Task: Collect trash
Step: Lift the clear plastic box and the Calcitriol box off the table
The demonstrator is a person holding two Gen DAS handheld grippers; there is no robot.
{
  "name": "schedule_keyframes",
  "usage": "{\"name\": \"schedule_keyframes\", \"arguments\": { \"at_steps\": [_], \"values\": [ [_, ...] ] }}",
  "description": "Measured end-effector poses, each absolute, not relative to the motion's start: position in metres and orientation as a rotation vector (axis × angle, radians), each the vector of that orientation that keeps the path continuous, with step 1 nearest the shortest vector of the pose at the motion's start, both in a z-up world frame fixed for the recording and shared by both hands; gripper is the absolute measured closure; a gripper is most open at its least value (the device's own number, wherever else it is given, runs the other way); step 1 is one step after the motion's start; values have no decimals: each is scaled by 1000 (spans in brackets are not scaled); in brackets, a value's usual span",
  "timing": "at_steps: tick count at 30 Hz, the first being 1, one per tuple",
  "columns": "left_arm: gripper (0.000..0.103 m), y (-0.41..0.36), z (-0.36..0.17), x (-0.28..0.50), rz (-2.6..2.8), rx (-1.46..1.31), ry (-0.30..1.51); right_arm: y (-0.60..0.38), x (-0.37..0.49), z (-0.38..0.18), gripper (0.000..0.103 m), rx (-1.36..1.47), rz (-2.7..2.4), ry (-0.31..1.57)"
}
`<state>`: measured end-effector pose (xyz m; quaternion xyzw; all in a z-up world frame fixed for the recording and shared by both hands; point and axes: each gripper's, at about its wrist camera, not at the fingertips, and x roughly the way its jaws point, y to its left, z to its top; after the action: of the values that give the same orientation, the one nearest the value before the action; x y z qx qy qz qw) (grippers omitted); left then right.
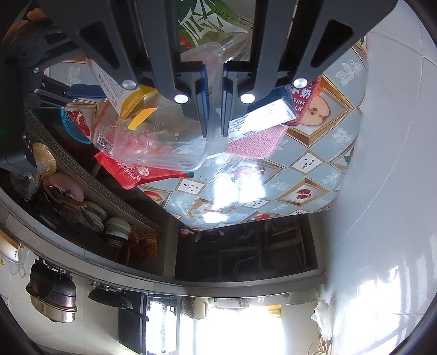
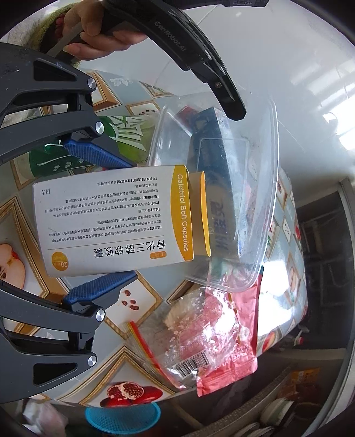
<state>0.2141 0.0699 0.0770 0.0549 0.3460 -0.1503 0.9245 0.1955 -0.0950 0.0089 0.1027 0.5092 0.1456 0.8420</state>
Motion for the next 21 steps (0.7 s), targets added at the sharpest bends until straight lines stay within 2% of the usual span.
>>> {"name": "schedule_keyframes", "arguments": {
  "at_steps": [21],
  "values": [
    [98, 77, 93, 220, -300, 42, 662, -123, 174, 37, 34, 275, 309, 1000]
  ]
}}
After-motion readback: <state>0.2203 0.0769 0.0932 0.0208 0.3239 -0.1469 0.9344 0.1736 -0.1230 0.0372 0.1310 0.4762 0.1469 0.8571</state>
